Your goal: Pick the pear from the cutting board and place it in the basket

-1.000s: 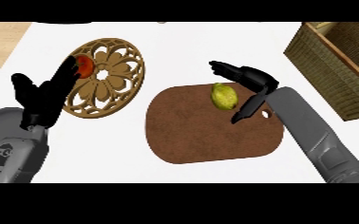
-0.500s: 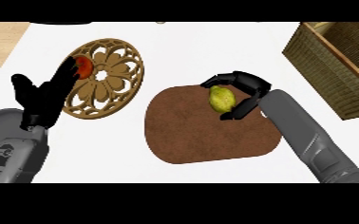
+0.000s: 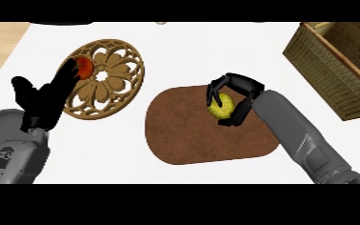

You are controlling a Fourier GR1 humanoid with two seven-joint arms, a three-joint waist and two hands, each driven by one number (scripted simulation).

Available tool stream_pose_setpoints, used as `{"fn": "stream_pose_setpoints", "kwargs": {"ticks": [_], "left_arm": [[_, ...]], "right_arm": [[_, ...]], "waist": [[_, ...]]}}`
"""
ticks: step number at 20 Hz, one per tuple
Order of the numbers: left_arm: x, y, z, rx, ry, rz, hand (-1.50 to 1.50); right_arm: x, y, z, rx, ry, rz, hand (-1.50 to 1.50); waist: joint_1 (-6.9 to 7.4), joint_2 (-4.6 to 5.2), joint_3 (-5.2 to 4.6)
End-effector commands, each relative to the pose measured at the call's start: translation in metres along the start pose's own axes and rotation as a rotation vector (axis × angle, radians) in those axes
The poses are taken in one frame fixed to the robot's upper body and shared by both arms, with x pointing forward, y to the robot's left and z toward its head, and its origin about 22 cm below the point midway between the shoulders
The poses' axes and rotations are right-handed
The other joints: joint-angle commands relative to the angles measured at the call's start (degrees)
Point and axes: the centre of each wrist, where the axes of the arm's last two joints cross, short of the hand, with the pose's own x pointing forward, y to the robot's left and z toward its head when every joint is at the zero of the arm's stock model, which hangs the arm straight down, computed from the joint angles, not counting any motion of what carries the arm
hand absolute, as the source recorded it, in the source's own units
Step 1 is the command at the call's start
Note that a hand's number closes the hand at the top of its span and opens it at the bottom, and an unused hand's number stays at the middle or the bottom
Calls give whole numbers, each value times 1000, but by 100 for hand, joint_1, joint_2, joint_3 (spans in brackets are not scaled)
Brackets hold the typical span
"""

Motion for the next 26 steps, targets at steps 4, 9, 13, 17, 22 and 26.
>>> {"fn": "stream_pose_setpoints", "kwargs": {"ticks": [4,9,13,17,22,26], "left_arm": [[-3,-3,2,-2,10,3,0],[-4,-1,4,-4,26,-16,0],[7,-3,-2,-21,10,-22,0],[4,-12,-5,-21,17,-10,0],[4,-12,-2,-36,-4,-9,0],[-1,-8,-1,3,3,-15,0]], "right_arm": [[14,-25,-18,-325,417,55,150],[20,-61,14,-676,820,176,150],[66,-62,-57,-967,864,102,150],[137,-51,-133,-1247,695,135,150],[201,-50,-173,-1532,608,297,150],[243,-67,-177,-1639,671,352,150]], "waist": [[-18,-51,-44],[-28,-140,-112],[94,-117,-55],[87,-112,-35],[165,-63,-36],[16,-51,-30]]}}
